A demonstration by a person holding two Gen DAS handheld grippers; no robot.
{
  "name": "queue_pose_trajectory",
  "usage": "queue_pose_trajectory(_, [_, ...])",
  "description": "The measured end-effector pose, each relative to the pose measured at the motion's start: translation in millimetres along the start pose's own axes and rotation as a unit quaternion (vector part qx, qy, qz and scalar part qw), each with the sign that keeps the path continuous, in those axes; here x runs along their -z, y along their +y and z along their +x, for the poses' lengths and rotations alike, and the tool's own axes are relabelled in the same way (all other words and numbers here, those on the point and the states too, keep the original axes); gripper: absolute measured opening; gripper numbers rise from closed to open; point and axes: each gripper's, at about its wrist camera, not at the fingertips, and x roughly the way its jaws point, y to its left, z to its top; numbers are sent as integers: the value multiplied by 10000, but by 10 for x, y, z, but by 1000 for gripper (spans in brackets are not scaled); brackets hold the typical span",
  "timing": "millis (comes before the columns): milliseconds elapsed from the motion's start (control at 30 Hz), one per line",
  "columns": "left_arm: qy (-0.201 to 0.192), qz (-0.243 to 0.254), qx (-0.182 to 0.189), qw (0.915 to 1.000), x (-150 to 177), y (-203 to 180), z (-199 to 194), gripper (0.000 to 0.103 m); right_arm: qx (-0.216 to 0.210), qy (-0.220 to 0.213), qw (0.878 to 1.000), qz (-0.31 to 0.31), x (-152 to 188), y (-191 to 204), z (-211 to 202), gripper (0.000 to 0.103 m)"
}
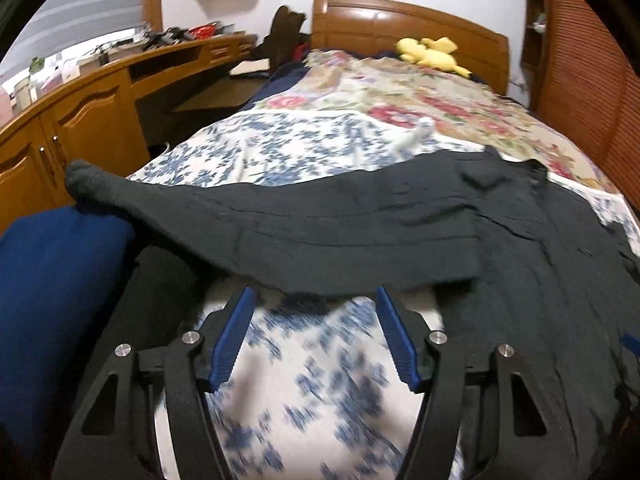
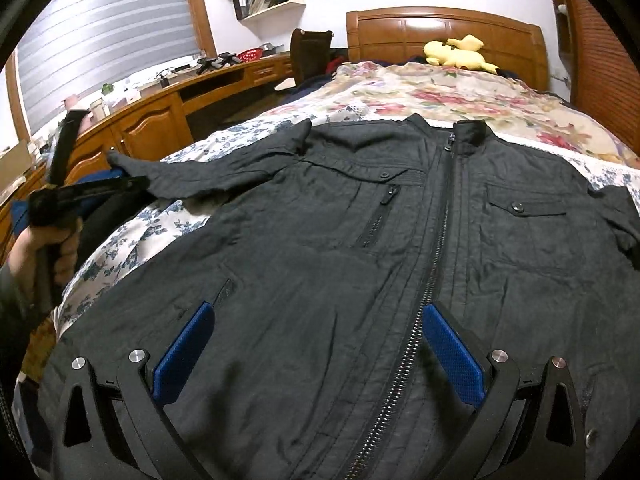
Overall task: Fold large clothes
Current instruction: 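Grasp the black jacket's sleeve cuff with the left gripper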
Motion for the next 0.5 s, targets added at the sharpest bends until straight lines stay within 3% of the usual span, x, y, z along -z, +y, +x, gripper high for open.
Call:
queue_pose_trajectory(200, [229, -311, -224, 9990, -84, 149, 316, 65, 14, 60, 10000, -32, -19, 47, 106, 103])
queue_pose_trajectory(500, [503, -590, -193, 9968, -90, 188, 608, 64, -13, 60, 9998, -173, -28, 105, 131, 103])
